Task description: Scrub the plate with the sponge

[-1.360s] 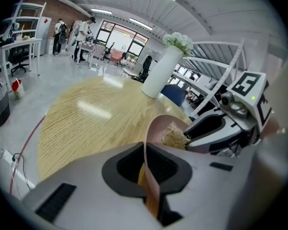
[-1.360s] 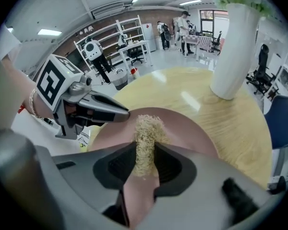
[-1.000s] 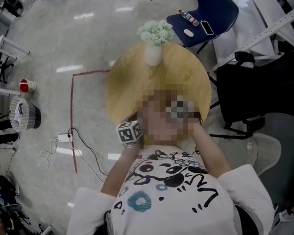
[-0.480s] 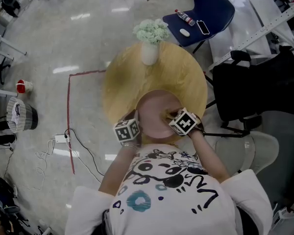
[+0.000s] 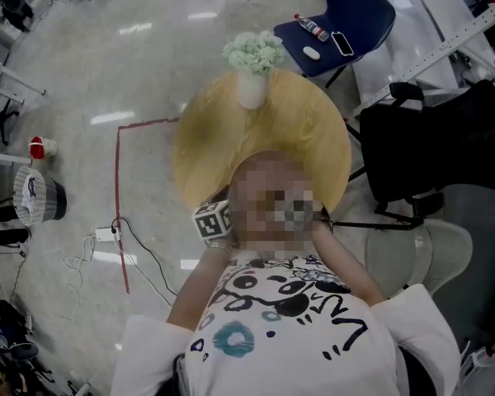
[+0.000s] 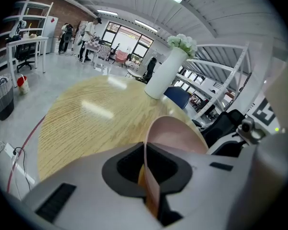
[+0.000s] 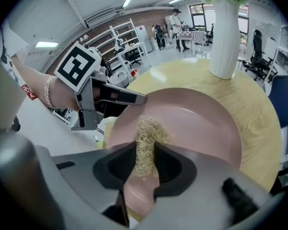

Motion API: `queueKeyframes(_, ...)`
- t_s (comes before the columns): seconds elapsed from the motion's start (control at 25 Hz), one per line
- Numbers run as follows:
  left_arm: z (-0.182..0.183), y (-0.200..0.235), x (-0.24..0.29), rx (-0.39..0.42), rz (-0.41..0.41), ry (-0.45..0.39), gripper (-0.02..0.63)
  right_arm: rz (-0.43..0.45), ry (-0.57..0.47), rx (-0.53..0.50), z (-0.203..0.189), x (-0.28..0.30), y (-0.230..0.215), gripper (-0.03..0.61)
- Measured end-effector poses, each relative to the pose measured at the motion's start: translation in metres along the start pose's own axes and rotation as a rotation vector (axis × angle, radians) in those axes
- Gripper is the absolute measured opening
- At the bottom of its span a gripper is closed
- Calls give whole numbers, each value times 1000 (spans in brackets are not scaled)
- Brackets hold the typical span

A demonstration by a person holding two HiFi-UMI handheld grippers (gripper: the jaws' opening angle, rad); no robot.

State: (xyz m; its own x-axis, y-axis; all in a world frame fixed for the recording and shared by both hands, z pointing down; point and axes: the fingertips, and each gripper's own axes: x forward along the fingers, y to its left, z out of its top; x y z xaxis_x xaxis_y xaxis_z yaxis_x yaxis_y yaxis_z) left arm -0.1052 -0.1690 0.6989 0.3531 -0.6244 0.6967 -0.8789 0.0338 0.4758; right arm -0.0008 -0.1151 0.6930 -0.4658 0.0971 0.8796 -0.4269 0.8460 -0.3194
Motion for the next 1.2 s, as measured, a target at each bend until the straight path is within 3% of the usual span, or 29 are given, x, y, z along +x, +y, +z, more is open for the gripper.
queueKeyframes(0.4,2,2,0,-16,1,18,26,-7,-27,-42,39,12,-14,123)
queueKeyframes(0.8,-1,4,-1,-53,-41,26,26,-18,-68,-18,45,4,-21,120)
queueKeyframes(0.96,2,6,-2,-14,-26,27,26,-43,-111,27,39,-11,-26,120)
queueKeyframes(1.2,22,10,-17,51,-23,-45,26,-87,-215,74,32,-39,-35,120)
